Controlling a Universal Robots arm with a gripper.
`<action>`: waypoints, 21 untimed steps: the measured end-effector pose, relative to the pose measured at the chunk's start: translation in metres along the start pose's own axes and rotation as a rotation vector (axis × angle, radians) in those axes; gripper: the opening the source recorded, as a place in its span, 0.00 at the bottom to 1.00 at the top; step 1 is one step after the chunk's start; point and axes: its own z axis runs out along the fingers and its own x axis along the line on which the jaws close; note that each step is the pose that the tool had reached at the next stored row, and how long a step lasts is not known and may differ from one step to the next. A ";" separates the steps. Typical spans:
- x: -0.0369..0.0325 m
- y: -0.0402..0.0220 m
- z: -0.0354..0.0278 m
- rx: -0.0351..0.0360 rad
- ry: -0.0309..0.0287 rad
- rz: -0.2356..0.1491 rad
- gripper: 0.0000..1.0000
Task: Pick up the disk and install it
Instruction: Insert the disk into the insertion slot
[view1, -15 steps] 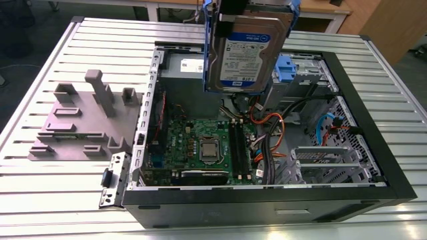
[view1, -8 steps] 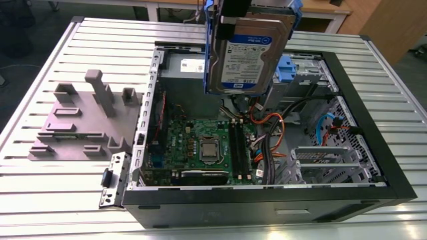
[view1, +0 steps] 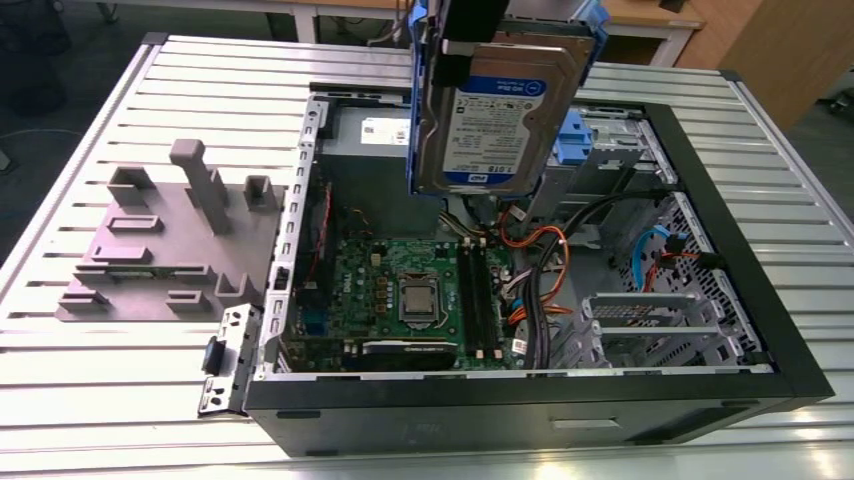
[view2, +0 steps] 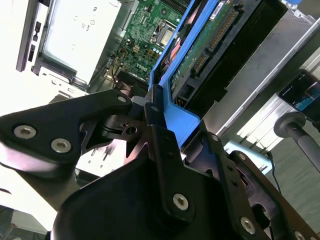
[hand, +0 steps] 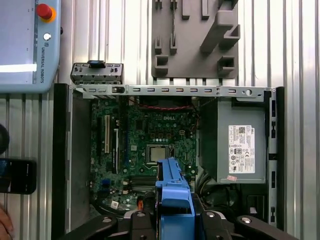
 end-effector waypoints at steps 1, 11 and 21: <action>0.0012 0.0000 0.0000 0.0000 0.0000 0.000 0.36; 0.0155 -0.0002 -0.0001 0.0000 0.0000 0.000 0.36; 0.0297 -0.0004 0.0001 0.0001 -0.0001 0.000 0.36</action>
